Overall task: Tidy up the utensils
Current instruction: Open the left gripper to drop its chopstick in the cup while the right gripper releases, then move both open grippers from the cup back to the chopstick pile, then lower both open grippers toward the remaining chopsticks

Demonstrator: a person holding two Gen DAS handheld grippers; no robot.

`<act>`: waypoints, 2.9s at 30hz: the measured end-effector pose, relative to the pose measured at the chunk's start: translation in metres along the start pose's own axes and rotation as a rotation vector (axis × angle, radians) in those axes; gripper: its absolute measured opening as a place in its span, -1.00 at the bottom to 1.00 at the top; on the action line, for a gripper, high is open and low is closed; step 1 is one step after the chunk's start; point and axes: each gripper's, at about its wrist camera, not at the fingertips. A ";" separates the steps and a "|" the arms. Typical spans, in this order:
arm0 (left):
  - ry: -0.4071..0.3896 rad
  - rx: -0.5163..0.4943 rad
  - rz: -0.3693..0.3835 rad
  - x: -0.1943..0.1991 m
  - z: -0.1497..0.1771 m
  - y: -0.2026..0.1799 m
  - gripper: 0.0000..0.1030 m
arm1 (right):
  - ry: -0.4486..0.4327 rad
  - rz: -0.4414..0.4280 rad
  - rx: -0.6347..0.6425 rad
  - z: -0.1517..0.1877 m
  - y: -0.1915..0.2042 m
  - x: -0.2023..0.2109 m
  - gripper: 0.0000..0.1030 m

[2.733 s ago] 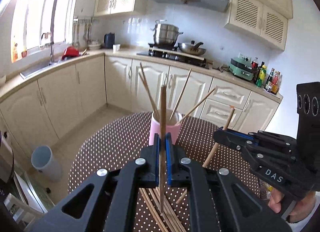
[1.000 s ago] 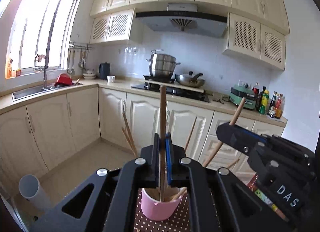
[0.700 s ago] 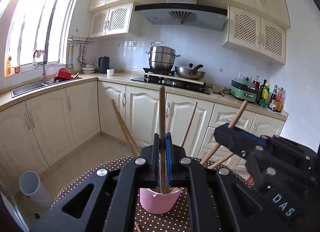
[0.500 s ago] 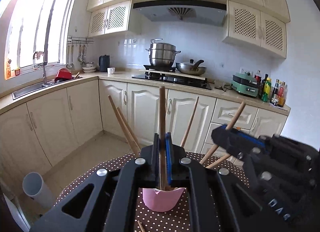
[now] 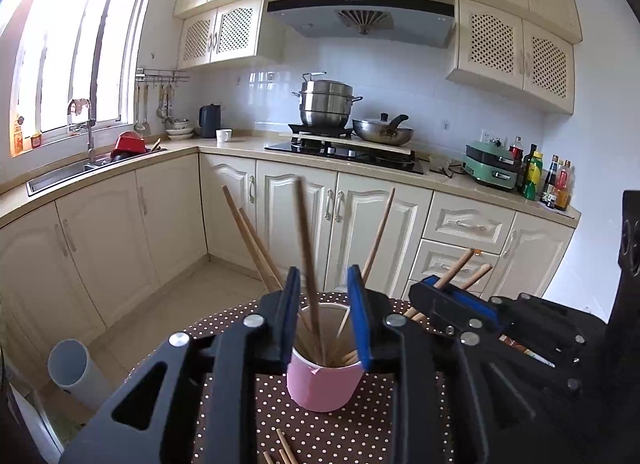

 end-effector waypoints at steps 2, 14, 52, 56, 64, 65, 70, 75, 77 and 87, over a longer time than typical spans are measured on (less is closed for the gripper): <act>0.001 0.003 -0.003 0.004 -0.001 0.001 -0.44 | -0.001 -0.002 -0.001 0.000 0.000 0.001 -0.88; -0.039 0.008 -0.015 0.053 -0.006 -0.001 0.06 | -0.048 0.003 -0.006 -0.006 0.003 0.034 -0.68; 0.304 0.124 -0.070 0.093 0.138 0.050 0.43 | 0.002 0.045 0.043 0.091 0.016 0.102 0.41; 0.466 0.125 -0.147 0.066 0.163 0.058 0.43 | 0.079 0.033 0.037 0.107 0.018 0.086 0.41; 0.566 0.083 -0.218 0.041 0.192 0.059 0.43 | 0.157 0.009 0.002 0.126 0.014 0.070 0.41; 0.572 0.079 -0.216 0.039 0.194 0.059 0.43 | 0.161 0.006 0.002 0.127 0.015 0.068 0.41; 0.580 0.116 -0.196 0.034 0.189 0.059 0.44 | 0.183 -0.004 -0.020 0.131 0.010 0.063 0.41; 0.588 0.102 -0.220 0.024 0.185 0.054 0.44 | 0.200 -0.009 -0.030 0.135 0.008 0.056 0.41; 0.587 0.073 -0.240 0.023 0.184 0.053 0.44 | 0.204 -0.012 -0.030 0.136 0.008 0.056 0.41; 0.550 0.174 -0.253 0.022 0.175 0.066 0.46 | 0.210 -0.015 -0.043 0.137 0.002 0.053 0.41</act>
Point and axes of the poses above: each gripper's, at about its wrist camera, not at the fingertips, and x roughly against the way its jaws point, y to its left, z to its underside, and after that the axes turned 2 degrees about y, right-handed
